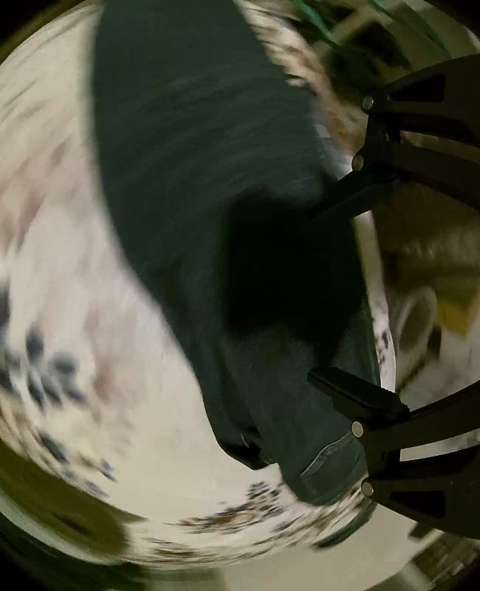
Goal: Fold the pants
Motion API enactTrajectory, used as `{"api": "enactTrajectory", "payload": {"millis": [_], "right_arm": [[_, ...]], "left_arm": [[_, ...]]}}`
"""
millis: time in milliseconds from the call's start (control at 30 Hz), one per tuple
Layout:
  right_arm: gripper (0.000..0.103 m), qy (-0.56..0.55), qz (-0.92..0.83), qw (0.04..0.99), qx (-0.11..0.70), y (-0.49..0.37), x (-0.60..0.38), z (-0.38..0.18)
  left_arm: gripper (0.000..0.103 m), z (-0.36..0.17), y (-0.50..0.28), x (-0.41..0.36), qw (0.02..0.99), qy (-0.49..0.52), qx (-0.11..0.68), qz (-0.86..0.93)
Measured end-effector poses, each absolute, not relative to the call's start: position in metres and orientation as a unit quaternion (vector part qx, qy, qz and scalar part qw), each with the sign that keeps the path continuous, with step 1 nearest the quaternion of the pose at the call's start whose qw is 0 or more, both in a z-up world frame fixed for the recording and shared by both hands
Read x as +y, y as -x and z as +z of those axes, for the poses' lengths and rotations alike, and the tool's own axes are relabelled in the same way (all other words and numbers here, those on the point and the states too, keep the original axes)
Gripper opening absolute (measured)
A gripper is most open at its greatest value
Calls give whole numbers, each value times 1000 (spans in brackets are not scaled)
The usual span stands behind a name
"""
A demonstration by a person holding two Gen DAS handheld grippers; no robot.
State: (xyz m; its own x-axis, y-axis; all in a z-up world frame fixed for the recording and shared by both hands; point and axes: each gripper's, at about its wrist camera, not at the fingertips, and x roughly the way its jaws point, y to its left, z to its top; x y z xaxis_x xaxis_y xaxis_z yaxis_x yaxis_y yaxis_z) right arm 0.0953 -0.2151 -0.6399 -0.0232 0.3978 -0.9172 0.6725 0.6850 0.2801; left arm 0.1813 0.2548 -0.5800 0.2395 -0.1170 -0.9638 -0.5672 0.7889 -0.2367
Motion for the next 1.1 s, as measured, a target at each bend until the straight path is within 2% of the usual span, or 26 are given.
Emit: {"api": "enactTrajectory", "payload": {"millis": [167,267,300,333,367,467,500,533,767,1033,1067,1100], "right_arm": [[79,-444,-183,549,684,-40,-252,-671],[61,-475,-206,534,669,-22,-265,-693],[53,-480,-209,533,665,-19,-266,-702],[39,-482,-213,530,665,-18,-265,-709],[36,-485,-219,526,663,-15,-266,-715],[30,-490,-228,536,648,-10,-266,-714],[17,-485,-231,544,645,-11,-265,-711],[13,-477,-229,553,643,-8,-265,-707],[1,-439,-209,591,644,-1,-262,-669],[2,-447,-184,573,662,5,-273,-671],[2,-449,-180,570,664,4,-275,-672],[3,-447,-178,569,666,3,-276,-672]], "left_arm": [[51,-616,-207,259,710,292,618,168],[49,-626,-211,259,711,295,614,173],[37,-626,-210,259,715,295,609,176],[26,-625,-209,259,720,292,604,179],[11,-624,-206,258,725,279,602,187],[8,-617,-194,261,740,275,586,182],[8,-614,-191,261,744,272,583,180],[7,-610,-188,260,749,267,580,175],[6,-573,-164,265,760,282,565,157],[6,-585,-142,278,734,287,587,183],[0,-591,-138,283,731,279,591,197],[0,-594,-134,287,729,274,593,204]]}}
